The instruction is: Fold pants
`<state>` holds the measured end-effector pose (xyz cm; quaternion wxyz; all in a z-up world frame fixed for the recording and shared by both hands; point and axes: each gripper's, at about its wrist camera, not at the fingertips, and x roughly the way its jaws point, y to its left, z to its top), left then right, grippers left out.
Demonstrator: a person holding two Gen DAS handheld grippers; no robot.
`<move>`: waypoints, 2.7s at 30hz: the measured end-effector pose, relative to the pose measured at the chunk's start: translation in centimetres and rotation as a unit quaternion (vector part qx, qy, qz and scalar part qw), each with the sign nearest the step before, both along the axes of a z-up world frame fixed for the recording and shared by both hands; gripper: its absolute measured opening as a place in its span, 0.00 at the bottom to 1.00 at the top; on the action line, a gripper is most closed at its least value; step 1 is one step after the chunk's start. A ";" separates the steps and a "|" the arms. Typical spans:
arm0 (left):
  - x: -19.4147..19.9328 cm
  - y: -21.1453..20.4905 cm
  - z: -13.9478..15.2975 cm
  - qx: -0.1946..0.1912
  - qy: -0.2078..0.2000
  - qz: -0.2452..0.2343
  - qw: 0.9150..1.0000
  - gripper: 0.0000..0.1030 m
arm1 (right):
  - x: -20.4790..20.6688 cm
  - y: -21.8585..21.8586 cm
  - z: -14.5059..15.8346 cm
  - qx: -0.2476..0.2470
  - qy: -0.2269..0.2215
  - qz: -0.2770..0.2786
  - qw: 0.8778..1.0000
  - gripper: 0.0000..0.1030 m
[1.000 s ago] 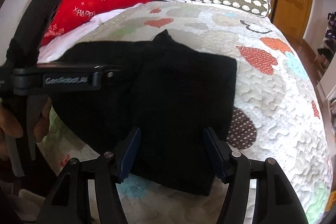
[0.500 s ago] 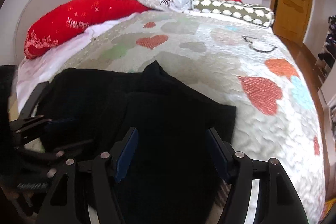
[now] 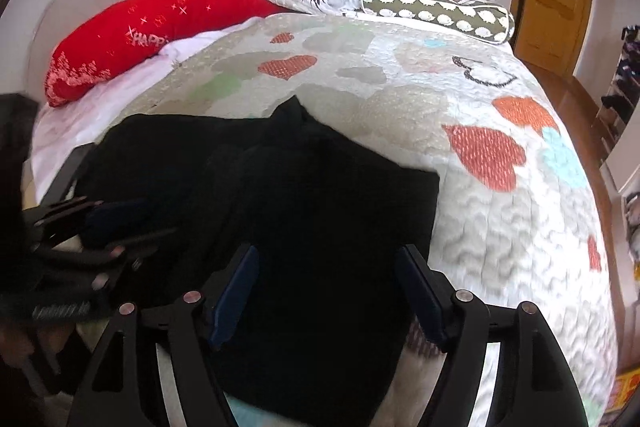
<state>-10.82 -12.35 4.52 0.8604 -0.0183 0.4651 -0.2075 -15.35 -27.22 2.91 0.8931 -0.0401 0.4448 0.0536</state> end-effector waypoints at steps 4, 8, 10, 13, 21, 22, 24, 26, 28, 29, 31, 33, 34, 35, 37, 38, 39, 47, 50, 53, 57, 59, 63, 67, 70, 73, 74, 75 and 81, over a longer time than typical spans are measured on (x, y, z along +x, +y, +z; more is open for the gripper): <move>0.0 0.0 -0.1 -0.001 -0.002 0.002 1.000 0.63 | -1.3 0.6 -1.9 -0.011 0.020 0.004 1.000 0.73; -0.1 -0.1 -0.1 -0.001 -0.004 0.002 1.000 0.64 | -1.4 0.8 -2.3 -0.014 0.014 0.002 1.000 0.74; -0.1 0.1 -0.1 -0.003 -0.004 0.004 1.000 0.64 | -1.1 0.6 -1.6 -0.002 0.019 -0.001 1.000 0.74; -0.3 0.4 0.2 -0.010 -0.003 0.008 1.000 0.65 | -0.6 0.8 -0.3 0.013 0.005 0.003 1.000 0.74; -0.7 2.7 1.5 -0.004 -0.021 0.037 0.999 0.77 | 2.5 2.2 0.2 0.017 -0.002 0.005 1.000 0.74; -0.8 3.0 1.7 -0.001 -0.026 0.040 0.999 0.79 | 2.9 2.3 0.0 0.021 0.000 0.005 1.000 0.74; -0.9 3.8 2.0 0.003 -0.033 0.048 0.998 0.79 | 3.3 2.6 -0.2 0.021 0.003 0.007 1.000 0.74; -1.0 4.6 2.2 0.004 -0.035 0.055 0.998 0.79 | 3.8 3.2 -0.5 0.021 0.007 0.013 1.000 0.74; -1.0 5.6 2.2 0.002 -0.034 0.066 0.997 0.80 | 4.1 3.7 -0.8 0.019 0.011 0.018 1.000 0.74; -1.0 5.9 2.2 0.000 -0.031 0.070 0.997 0.80 | 4.3 4.1 -1.0 0.017 0.012 0.021 1.000 0.74; -1.0 7.0 2.1 -0.008 -0.026 0.079 0.996 0.80 | 4.7 4.6 -1.5 0.013 0.018 0.029 0.999 0.75; -1.1 7.8 2.1 -0.013 -0.022 0.088 0.996 0.80 | 5.1 5.0 -2.2 0.010 0.028 0.035 0.999 0.79; -1.1 8.1 2.1 -0.014 -0.022 0.092 0.995 0.80 | 5.3 5.3 -2.5 0.005 0.030 0.036 0.999 0.80; -1.2 8.5 2.1 -0.014 -0.022 0.097 0.995 0.80 | 5.3 5.4 -2.6 0.000 0.030 0.038 0.999 0.80; -1.3 9.2 2.2 -0.015 -0.022 0.102 0.994 0.80 | 5.3 5.7 -2.5 -0.005 0.030 0.040 0.999 0.80; -1.3 9.6 2.2 -0.016 -0.022 0.105 0.994 0.80 | 5.3 5.7 -2.3 -0.003 0.030 0.039 0.999 0.80; -1.4 10.1 2.2 -0.019 -0.022 0.111 0.993 0.80 | 5.3 5.7 -2.0 0.001 0.030 0.037 0.999 0.80; -2.1 13.8 2.0 -0.063 -0.006 0.153 0.986 0.83 | 6.8 8.4 1.4 0.037 -0.005 0.066 0.997 0.80; -2.8 15.3 1.5 -0.081 0.005 0.171 0.982 0.83 | 8.2 11.4 1.2 0.023 -0.001 0.103 0.994 0.80; -3.4 16.7 0.8 -0.084 0.013 0.194 0.977 0.84 | 9.9 14.9 0.3 0.015 0.016 0.147 0.989 0.80; -3.3 17.8 -0.1 -0.081 0.024 0.212 0.974 0.84 | 11.4 18.9 -0.6 -0.003 0.028 0.202 0.979 0.80; -3.2 18.2 -0.7 -0.086 0.033 0.219 0.971 0.84 | 12.3 20.7 -0.9 -0.015 0.028 0.219 0.975 0.80; -3.0 18.1 -1.3 -0.091 0.037 0.222 0.970 0.84 | 14.1 23.1 -1.6 -0.018 0.038 0.248 0.968 0.81; -2.4 18.1 -1.7 -0.092 0.037 0.221 0.970 0.85 | 15.6 25.0 -3.0 -0.029 0.058 0.276 0.959 0.81; -1.9 18.2 -1.9 -0.101 0.039 0.224 0.969 0.88 | 16.6 25.4 -4.0 -0.019 0.075 0.281 0.957 0.82; -1.5 18.1 -2.1 -0.109 0.037 0.227 0.967 0.94 | 17.3 25.4 -4.9 0.012 0.094 0.277 0.956 0.81; -1.4 18.1 -2.2 -0.114 0.036 0.227 0.966 0.96 | 17.3 25.4 -5.2 0.019 0.099 0.277 0.956 0.82; -1.2 18.0 -2.2 -0.118 0.034 0.227 0.966 1.00 | 17.4 25.4 -5.5 0.023 0.103 0.275 0.955 0.80; -0.8 17.2 -2.1 -0.107 0.019 0.220 0.969 0.97 | 16.9 25.0 -5.2 0.038 0.094 0.268 0.958 0.52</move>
